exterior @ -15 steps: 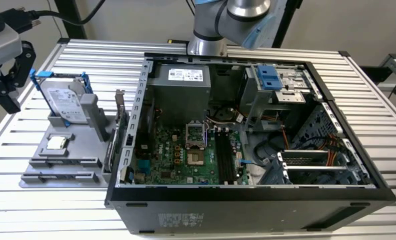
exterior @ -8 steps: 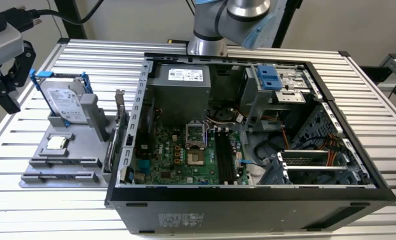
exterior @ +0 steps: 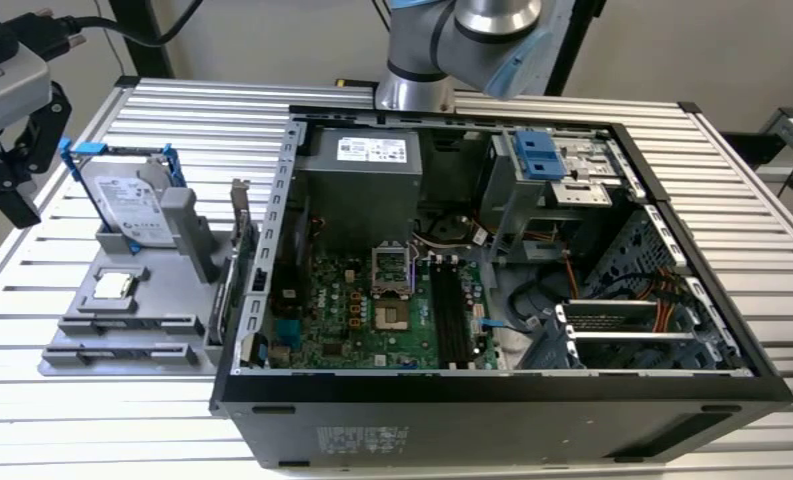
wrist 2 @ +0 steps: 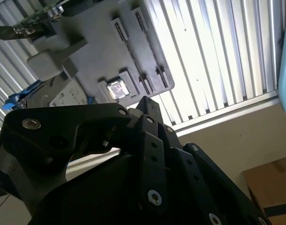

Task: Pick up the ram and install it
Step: 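Pick up the ram and move it above insertion slot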

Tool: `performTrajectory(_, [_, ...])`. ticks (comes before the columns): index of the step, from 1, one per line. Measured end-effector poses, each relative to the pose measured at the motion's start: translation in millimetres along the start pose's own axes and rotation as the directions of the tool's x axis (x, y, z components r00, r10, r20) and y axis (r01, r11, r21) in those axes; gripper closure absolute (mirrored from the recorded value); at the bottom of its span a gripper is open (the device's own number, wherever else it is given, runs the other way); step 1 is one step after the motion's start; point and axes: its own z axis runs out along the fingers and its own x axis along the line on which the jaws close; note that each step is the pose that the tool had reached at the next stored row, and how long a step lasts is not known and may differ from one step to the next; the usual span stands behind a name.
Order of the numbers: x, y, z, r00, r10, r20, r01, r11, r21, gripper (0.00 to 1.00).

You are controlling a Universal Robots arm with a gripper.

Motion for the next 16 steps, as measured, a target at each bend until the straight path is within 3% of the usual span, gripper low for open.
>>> performTrajectory(16, [0.0, 0.0, 0.0, 0.9976, -0.069, -0.0042, 0.069, 0.9976, 0.0006, 1.0])
